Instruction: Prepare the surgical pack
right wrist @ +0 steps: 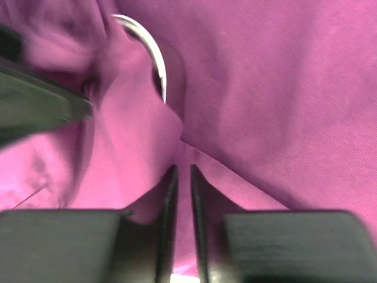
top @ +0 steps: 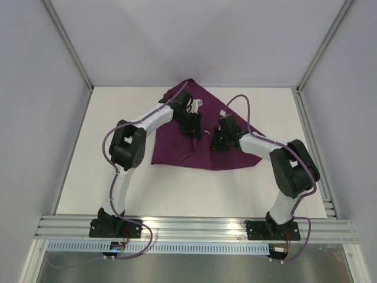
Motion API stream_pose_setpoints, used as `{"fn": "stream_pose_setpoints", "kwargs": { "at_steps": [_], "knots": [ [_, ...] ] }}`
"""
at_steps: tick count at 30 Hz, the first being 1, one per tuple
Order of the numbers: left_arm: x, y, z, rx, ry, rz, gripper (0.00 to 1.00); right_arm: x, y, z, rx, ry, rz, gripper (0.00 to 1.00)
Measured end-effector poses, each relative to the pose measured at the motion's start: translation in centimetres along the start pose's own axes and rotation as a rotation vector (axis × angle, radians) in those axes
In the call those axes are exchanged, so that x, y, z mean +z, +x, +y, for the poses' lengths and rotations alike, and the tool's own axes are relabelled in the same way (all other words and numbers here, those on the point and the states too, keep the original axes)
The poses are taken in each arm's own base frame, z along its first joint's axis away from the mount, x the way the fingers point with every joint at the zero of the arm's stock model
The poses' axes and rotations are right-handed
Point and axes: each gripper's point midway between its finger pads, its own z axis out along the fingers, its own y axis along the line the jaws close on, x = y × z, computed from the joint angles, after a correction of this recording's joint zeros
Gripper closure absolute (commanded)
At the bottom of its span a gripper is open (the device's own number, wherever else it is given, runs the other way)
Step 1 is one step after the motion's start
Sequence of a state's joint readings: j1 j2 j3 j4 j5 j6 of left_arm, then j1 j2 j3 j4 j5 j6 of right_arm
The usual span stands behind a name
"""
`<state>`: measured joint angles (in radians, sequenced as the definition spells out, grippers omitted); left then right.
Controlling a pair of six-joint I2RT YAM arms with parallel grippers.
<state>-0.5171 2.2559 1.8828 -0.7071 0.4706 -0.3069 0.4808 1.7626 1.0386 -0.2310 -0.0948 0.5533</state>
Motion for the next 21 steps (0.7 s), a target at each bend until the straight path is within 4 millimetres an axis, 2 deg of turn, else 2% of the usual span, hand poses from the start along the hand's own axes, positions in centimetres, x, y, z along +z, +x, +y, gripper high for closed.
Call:
{"fn": "stream_pose_setpoints", "kwargs": {
  "at_steps": [1, 4, 8, 9, 12, 15, 18, 20, 21],
  "knots": [
    [0.5, 0.4, 0.3, -0.005, 0.000, 0.015, 0.35, -0.1, -0.1, -0.1, -0.001, 0.008, -0.004, 0.76],
    [0.5, 0.6, 0.2, 0.010, 0.013, 0.026, 0.18, -0.9, -0.8, -0.4, 0.003, 0.024, -0.026, 0.72],
    [-1.0, -0.1, -1.3, 0.059, 0.045, 0.000, 0.15, -3.6, -2.6, -0.9, 0.005, 0.047, -0.093, 0.64],
    [-1.7, -0.4, -1.8, 0.076, 0.055, -0.008, 0.03, -4.4, -3.2, -1.1, 0.006, 0.053, -0.116, 0.61],
    [-4.7, -1.8, -4.1, 0.146, 0.092, -0.058, 0.02, -6.7, -5.0, -1.4, 0.012, 0.058, -0.184, 0.57],
    [-9.4, -2.7, -7.0, 0.238, 0.127, -0.129, 0.03, -8.2, -6.3, -1.4, 0.010, 0.053, -0.221, 0.51],
    [-14.6, -2.7, -8.7, 0.321, 0.117, -0.218, 0.10, -8.2, -7.2, -0.2, 0.000, 0.022, -0.220, 0.46],
    [-17.6, -2.0, -8.7, 0.353, 0.083, -0.267, 0.20, -7.6, -7.9, 0.8, -0.007, -0.003, -0.211, 0.45],
    [-18.8, -1.7, -8.0, 0.361, 0.057, -0.285, 0.26, -7.0, -8.2, 1.3, -0.012, -0.015, -0.201, 0.45]
  ]
}}
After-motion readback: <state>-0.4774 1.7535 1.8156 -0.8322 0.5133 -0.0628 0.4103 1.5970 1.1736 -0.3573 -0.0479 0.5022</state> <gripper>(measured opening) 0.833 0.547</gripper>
